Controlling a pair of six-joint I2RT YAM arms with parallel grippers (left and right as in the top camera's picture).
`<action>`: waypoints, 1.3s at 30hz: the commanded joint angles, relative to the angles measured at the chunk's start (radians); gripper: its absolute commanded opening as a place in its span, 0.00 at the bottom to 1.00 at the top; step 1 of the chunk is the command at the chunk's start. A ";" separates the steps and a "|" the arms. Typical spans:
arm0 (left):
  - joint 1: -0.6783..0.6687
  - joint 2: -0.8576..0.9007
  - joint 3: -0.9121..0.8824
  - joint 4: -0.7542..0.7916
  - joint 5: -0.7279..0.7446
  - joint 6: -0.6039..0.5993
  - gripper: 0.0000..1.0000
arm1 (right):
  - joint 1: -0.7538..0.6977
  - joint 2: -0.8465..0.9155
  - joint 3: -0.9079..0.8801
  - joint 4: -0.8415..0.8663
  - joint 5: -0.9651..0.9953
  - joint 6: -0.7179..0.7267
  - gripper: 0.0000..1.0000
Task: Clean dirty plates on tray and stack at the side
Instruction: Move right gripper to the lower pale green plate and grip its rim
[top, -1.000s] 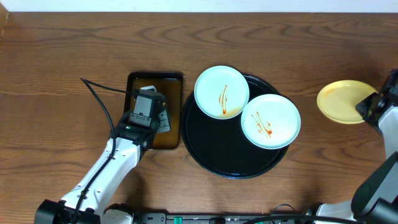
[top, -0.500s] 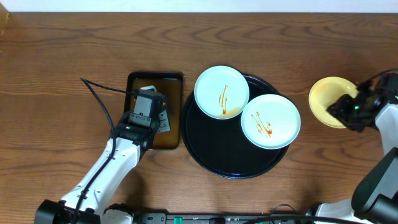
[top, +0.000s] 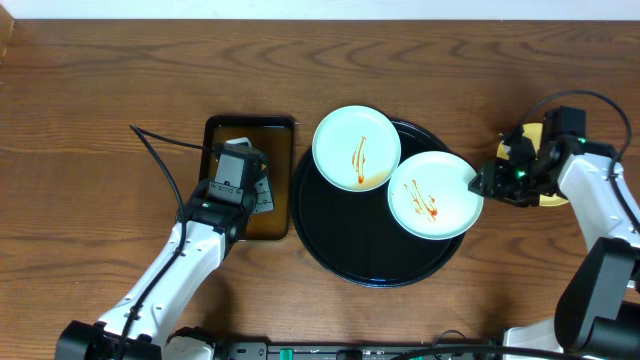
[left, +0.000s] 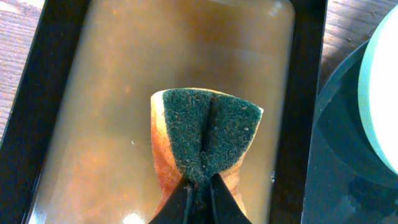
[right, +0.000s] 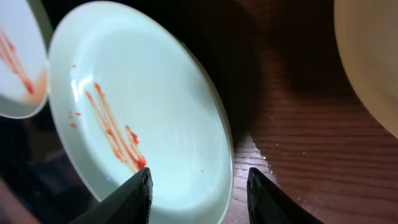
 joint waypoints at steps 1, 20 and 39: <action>0.004 0.003 0.003 0.001 -0.016 0.013 0.08 | 0.024 -0.017 0.008 0.000 0.087 0.008 0.47; 0.004 0.003 0.003 0.001 -0.016 0.010 0.07 | 0.032 -0.017 -0.097 0.127 0.089 0.019 0.38; 0.004 0.003 0.003 0.002 -0.016 0.009 0.08 | 0.104 -0.019 -0.130 0.092 0.082 0.053 0.01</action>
